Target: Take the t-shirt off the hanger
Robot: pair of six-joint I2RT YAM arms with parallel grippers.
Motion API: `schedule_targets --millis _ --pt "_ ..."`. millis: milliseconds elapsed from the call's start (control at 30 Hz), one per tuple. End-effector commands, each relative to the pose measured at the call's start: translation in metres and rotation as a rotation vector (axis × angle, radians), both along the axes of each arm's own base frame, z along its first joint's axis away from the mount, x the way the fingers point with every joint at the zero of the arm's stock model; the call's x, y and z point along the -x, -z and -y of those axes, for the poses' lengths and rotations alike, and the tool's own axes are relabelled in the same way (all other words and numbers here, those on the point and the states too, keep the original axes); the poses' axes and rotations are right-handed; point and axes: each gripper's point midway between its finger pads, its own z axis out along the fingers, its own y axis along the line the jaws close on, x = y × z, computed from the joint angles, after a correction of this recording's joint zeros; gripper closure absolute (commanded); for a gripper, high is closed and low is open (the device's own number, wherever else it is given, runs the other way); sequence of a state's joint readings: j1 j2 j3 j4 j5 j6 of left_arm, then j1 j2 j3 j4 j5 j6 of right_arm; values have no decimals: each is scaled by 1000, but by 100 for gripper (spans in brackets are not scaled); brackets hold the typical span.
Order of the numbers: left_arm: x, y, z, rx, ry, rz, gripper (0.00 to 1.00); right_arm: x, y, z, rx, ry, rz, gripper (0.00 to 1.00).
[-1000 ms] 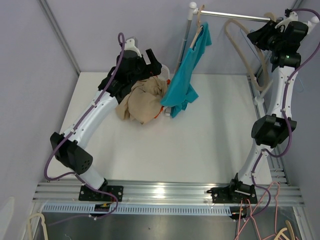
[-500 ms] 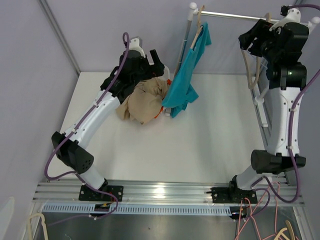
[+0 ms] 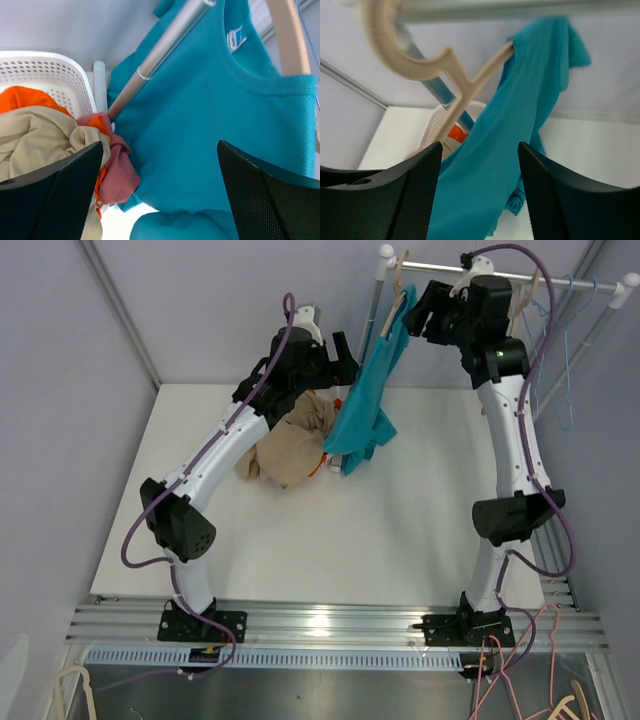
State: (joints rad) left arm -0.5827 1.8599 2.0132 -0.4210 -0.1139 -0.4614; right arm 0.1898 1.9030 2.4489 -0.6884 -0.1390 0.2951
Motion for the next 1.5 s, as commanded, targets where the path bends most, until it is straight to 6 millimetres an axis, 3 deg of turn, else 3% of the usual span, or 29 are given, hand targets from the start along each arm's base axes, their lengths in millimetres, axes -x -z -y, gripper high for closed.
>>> schedule_targets --millis 0,33,100,133,367,533,767,933,1200,1367,1400,1467 --pt "6 -30 9 28 60 61 1 -10 -13 -11 -16 -16 59 35" --pt "5 -36 9 33 58 72 0 -17 -10 -13 -14 -15 67 35" --pt "1 -28 12 17 66 55 0 -20 -11 -16 -13 -15 80 36" --pt "2 -41 14 32 73 76 0 -24 -10 -18 -11 -14 87 36" --pt "1 -46 24 49 109 86 1 -32 -10 -20 1 -9 113 37" --pt "2 -44 31 51 125 86 1 -33 -11 -31 5 -19 130 37" --pt "1 -39 41 56 162 73 0 -49 -5 -40 13 -13 155 38" --pt "8 -36 53 61 203 59 1 -61 -2 -42 51 27 178 38" --pt "33 -36 69 72 270 38 1 -72 -1 -28 94 125 198 39" --pt "58 -42 73 84 305 43 1 -80 8 -23 117 160 193 51" --pt "60 -32 71 73 296 26 0 -81 7 -22 121 166 197 54" --pt "66 -47 61 84 278 55 1 -83 7 -19 128 180 205 63"
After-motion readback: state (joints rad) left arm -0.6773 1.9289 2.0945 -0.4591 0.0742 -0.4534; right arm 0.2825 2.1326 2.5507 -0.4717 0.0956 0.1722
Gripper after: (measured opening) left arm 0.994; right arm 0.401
